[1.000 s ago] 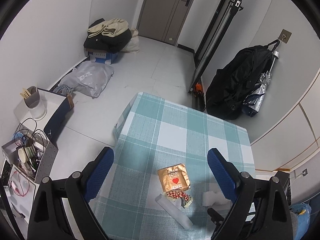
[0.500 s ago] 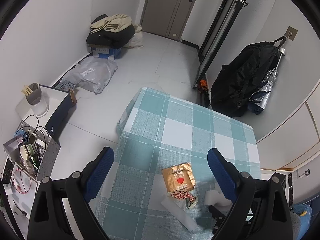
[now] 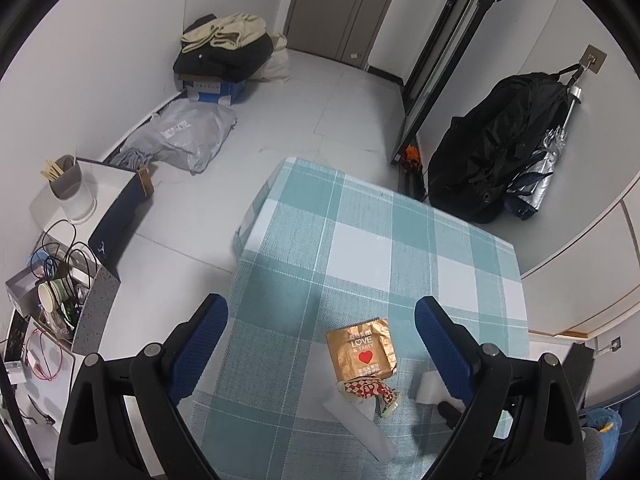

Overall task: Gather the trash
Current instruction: 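Close the right tool on the white foam piece and lift it, then grasp the brown LOVE packet with the left tool and lift it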

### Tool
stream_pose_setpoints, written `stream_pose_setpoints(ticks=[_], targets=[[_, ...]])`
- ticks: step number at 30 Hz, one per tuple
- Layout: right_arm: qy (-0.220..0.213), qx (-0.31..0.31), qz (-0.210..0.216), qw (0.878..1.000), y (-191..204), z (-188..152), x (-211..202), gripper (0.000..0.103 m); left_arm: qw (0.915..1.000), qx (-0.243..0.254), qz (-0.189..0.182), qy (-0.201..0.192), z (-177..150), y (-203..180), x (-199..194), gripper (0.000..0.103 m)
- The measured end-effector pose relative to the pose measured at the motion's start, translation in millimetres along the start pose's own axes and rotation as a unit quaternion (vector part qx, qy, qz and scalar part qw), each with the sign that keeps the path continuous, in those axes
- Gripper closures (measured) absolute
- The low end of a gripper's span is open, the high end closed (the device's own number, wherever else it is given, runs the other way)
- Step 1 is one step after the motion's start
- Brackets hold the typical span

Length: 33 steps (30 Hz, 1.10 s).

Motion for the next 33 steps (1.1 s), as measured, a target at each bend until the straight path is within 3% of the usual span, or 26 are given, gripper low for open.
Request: stream_pose_setpoints(ticks=[8, 19, 26, 33], targets=[[-0.036, 0.022, 0.014, 0.999, -12.8, 3.4, -19.2, 0.053, 0.9989, 0.027, -0.002, 0.038, -4.8, -6.9, 29.5, 0.01], [-0.081, 0.028, -0.002, 0.996, -35.4, -1.7, -47.1, 0.053, 0.9901, 0.016, -0.005, 0.139, -21.2, -20.1, 73.8, 0.01], [-0.09, 0.042, 0.004, 0.995, -53.4, -6.2, -55.5, 0.053, 0.9823, 0.045, 0.031, 0.179, -33.6, -35.3, 88.6, 0.01], [-0.096, 0.051, 0.014, 0.994, -59.9, -8.8, -61.4, 0.053, 0.9742, 0.103, 0.088, 0.181, -40.0, -54.6, 90.3, 0.01]])
Point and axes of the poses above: each gripper's, at about its wrist camera, not at the fingertips, and x roughly the way its jaws point, y to its left, z to its top, the point moved 1 cm from there along x, roughly the way its jaws point, and after that the axes turned 5 degrees about x, right-handed, at the moved point
